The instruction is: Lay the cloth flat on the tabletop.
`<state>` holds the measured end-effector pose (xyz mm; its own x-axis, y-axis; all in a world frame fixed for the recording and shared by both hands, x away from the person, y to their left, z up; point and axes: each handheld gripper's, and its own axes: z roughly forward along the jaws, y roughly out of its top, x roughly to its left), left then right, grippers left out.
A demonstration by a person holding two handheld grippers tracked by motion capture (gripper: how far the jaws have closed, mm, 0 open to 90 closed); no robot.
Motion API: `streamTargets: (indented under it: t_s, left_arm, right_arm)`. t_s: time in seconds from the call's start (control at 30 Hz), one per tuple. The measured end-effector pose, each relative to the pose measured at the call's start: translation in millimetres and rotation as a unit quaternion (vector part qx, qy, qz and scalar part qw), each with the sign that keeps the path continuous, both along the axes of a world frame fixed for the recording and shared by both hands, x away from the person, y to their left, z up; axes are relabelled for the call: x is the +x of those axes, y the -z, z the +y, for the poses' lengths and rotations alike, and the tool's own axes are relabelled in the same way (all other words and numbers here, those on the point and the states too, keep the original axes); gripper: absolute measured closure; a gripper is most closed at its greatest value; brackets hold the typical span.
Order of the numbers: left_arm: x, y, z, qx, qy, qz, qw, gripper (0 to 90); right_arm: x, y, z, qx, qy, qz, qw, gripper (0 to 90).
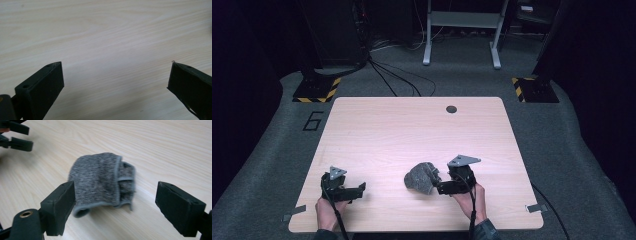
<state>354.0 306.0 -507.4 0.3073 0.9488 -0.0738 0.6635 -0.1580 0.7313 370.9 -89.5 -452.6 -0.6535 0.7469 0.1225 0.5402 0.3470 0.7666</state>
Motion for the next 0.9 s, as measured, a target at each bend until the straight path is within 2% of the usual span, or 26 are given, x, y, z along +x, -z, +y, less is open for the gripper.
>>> streamTargets:
  t_s: [0.17,0.3,0.4,0.5,0.63,0.73,0.8,0.83,0.9]
  left_arm:
    - [4.5,-16.8,-23.5,-0.017,0.036,-0.004,0.9992,0.3]
    - [7.5,-27.4,-45.3,-0.025,0.065,-0.011,0.9975,0.4]
    - [10.4,-33.6,-62.1,-0.029,0.087,-0.012,0.9957,1.0]
    - [13.5,-38.5,-78.9,-0.025,0.109,-0.020,0.9935,2.0]
    - [16.7,-44.1,-97.5,-0.032,0.133,-0.020,0.9903,3.0]
    - [18.2,-47.1,-107.6,-0.036,0.149,-0.024,0.9879,5.9]
    - [19.3,-47.7,-114.1,-0.041,0.158,-0.022,0.9863,10.6]
    - [20.3,-48.0,-116.4,-0.046,0.168,-0.015,0.9846,12.1]
    - [21.7,-47.3,-122.2,-0.046,0.177,-0.011,0.9831,14.8]
  right_arm:
    - [6.2,-2.0,-11.3,-0.005,0.016,-0.003,0.9999,18.3]
    - [12.9,-0.5,-13.5,-0.008,0.022,-0.003,0.9997,22.1]
    - [18.0,0.2,-13.2,-0.011,0.026,0.001,0.9996,31.0]
    - [23.2,0.8,-11.3,-0.016,0.022,0.003,0.9996,37.1]
    - [27.8,2.4,-6.6,-0.021,0.020,0.009,0.9995,43.2]
    - [31.8,4.2,-2.8,-0.027,0.022,0.007,0.9994,51.9]
    - [34.5,5.8,-0.1,-0.023,0.020,0.013,0.9995,55.8]
    - [36.1,6.8,1.5,-0.025,0.017,0.012,0.9995,56.8]
    - [38.9,9.0,4.7,-0.030,0.013,0.014,0.9994,58.3]
